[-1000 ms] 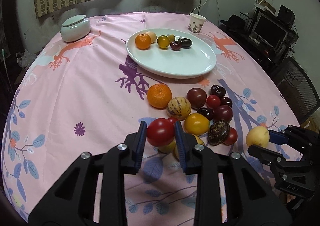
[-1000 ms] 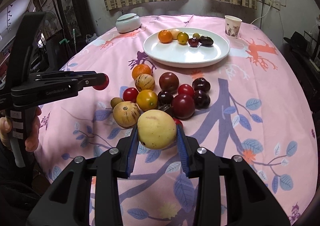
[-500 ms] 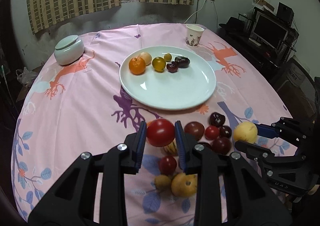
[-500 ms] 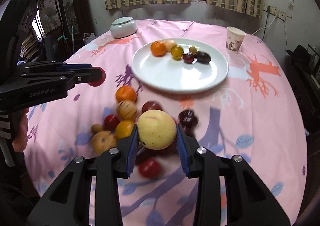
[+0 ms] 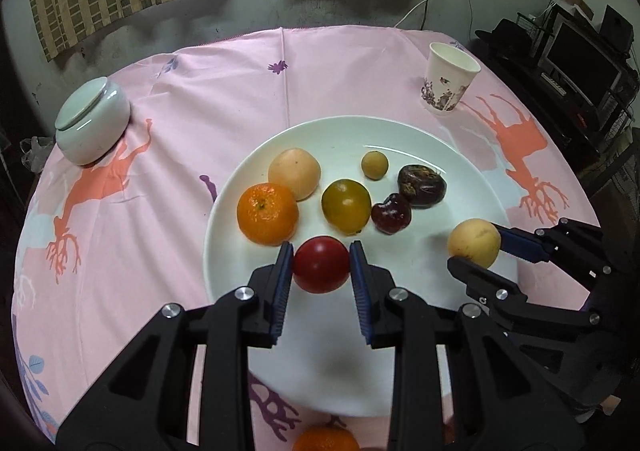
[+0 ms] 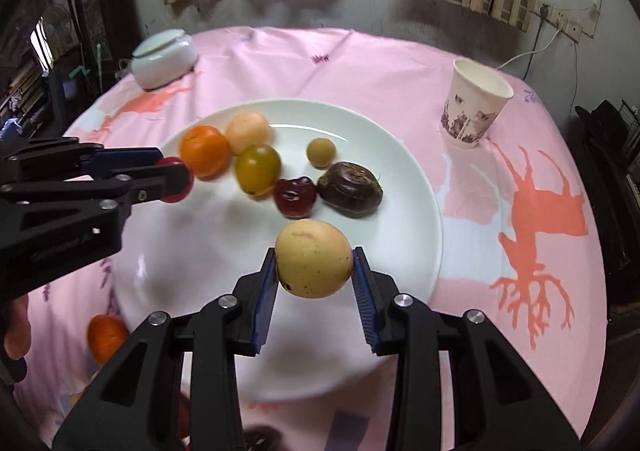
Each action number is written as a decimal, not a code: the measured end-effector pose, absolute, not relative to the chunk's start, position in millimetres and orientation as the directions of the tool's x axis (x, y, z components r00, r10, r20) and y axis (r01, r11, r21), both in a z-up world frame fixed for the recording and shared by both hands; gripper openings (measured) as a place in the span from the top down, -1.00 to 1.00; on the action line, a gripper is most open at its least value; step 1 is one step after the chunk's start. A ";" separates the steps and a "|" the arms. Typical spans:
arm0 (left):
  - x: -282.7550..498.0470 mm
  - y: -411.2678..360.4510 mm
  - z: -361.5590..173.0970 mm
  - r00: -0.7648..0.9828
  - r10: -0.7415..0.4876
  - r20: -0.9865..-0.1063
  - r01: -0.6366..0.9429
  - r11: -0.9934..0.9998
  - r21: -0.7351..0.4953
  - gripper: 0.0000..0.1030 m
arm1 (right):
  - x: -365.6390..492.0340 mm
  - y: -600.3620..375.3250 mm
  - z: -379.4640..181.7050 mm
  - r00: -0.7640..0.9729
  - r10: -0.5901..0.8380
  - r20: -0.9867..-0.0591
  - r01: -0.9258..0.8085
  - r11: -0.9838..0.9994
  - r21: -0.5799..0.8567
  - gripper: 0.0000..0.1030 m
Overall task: Organize fruits
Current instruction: 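Carry both fruits onto the white plate and open both tools, then withdraw both tools from the plate back over the fruit cluster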
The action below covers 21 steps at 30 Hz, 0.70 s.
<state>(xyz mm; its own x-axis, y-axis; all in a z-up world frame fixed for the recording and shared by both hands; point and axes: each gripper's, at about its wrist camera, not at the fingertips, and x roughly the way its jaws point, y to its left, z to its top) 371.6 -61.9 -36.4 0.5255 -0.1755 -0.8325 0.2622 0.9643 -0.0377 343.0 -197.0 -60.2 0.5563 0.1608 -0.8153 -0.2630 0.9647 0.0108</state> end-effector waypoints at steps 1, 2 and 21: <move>376.5 -62.9 -40.4 0.514 -0.178 -0.839 0.264 0.964 -0.043 0.43 | 347.0 -197.3 -63.6 0.549 0.159 -0.821 -0.265 0.964 0.009 0.28; 380.5 -64.0 -44.3 0.508 -0.174 -0.844 0.263 0.964 -0.041 0.43 | 351.3 -197.9 -67.2 0.545 0.152 -0.824 -0.266 0.964 0.001 0.28; 354.0 -47.7 -3.9 0.568 -0.191 -0.801 0.258 0.965 -0.047 -0.47 | 320.1 -198.3 -39.3 0.651 0.040 -0.758 -0.230 0.962 -0.147 -0.23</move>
